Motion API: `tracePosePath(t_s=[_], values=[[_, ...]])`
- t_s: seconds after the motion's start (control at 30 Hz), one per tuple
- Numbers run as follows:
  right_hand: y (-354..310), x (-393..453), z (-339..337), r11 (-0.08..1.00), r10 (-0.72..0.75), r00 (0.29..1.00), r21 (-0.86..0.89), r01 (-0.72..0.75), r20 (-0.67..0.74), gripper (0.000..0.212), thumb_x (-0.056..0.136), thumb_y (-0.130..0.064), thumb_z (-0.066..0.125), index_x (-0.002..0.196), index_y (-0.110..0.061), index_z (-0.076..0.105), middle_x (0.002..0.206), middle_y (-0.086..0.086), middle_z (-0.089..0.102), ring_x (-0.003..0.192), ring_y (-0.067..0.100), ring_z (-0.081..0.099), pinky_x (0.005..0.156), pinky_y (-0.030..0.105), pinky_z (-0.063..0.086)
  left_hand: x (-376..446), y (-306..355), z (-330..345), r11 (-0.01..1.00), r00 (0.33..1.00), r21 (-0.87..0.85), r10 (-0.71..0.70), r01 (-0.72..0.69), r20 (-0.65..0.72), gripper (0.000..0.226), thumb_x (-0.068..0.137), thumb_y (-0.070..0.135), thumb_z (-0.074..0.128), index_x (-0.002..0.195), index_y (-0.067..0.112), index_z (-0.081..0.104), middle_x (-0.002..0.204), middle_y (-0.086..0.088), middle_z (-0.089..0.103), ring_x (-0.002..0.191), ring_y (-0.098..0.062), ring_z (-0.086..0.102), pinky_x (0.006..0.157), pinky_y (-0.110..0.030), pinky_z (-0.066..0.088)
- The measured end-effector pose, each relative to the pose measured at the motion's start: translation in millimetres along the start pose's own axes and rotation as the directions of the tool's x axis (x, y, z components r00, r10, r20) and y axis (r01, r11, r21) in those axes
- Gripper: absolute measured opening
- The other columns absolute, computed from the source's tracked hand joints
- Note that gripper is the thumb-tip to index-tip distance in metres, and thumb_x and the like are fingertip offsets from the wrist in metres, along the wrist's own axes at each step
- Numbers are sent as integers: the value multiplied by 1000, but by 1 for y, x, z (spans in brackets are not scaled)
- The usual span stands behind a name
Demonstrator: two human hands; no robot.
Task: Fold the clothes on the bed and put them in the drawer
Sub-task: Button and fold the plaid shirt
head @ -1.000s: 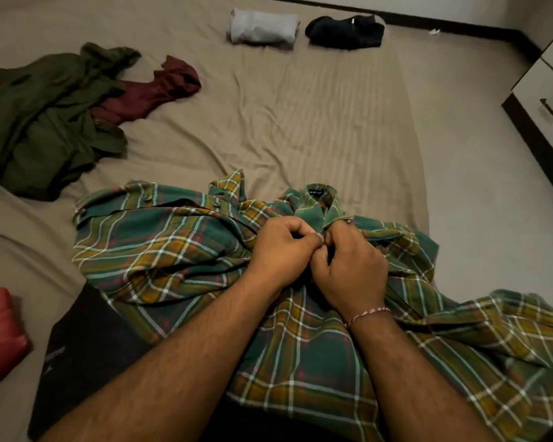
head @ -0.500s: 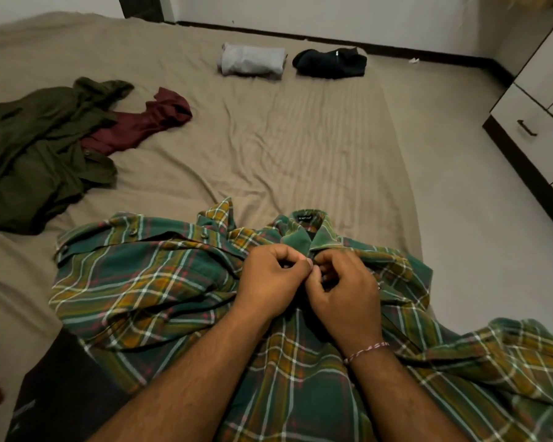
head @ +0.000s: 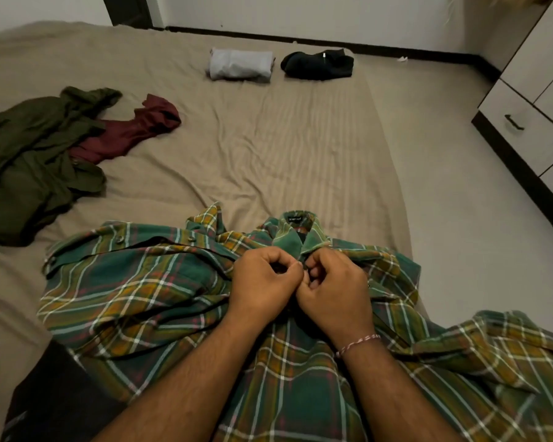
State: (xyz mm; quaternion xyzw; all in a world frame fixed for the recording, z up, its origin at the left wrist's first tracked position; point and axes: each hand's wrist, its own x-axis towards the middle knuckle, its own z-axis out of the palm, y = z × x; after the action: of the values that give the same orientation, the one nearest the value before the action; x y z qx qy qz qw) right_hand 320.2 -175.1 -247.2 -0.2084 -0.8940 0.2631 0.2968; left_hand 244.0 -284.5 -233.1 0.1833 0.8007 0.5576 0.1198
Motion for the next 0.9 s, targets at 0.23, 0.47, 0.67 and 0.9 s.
tracePosePath(t_s=[0.23,0.47,0.67,0.9], values=[[0,-4,4,989,-133,991,-68,134,24,14,72,-28,49,80,-16,53,80,1,55,68,28,55,55,42,48,2,7,-2,993,993,52,-108,110,-41,16,72,9,79,58,14,73,59,7,71,56,-4,65,56,-23,51],[-3,-7,1,996,-93,996,13,93,15,10,77,-18,66,84,-15,59,82,0,59,73,21,56,62,41,49,4,1,-7,961,976,-171,-207,216,64,21,80,-1,77,63,10,72,61,0,69,60,-10,63,62,-29,52],[4,7,-20,999,-41,990,40,36,133,35,74,-40,70,105,-27,65,102,-12,63,101,14,55,87,36,49,17,5,-18,987,1000,-161,-1,2,6,16,88,9,77,73,15,76,71,-1,74,68,-13,69,71,-36,58],[11,10,-21,962,228,958,110,-249,171,11,91,-18,70,101,-21,75,93,-5,75,86,15,68,81,37,56,30,7,-32,798,845,366,305,-479,439,75,80,32,82,148,34,50,155,2,46,140,-14,48,112,-34,46]])
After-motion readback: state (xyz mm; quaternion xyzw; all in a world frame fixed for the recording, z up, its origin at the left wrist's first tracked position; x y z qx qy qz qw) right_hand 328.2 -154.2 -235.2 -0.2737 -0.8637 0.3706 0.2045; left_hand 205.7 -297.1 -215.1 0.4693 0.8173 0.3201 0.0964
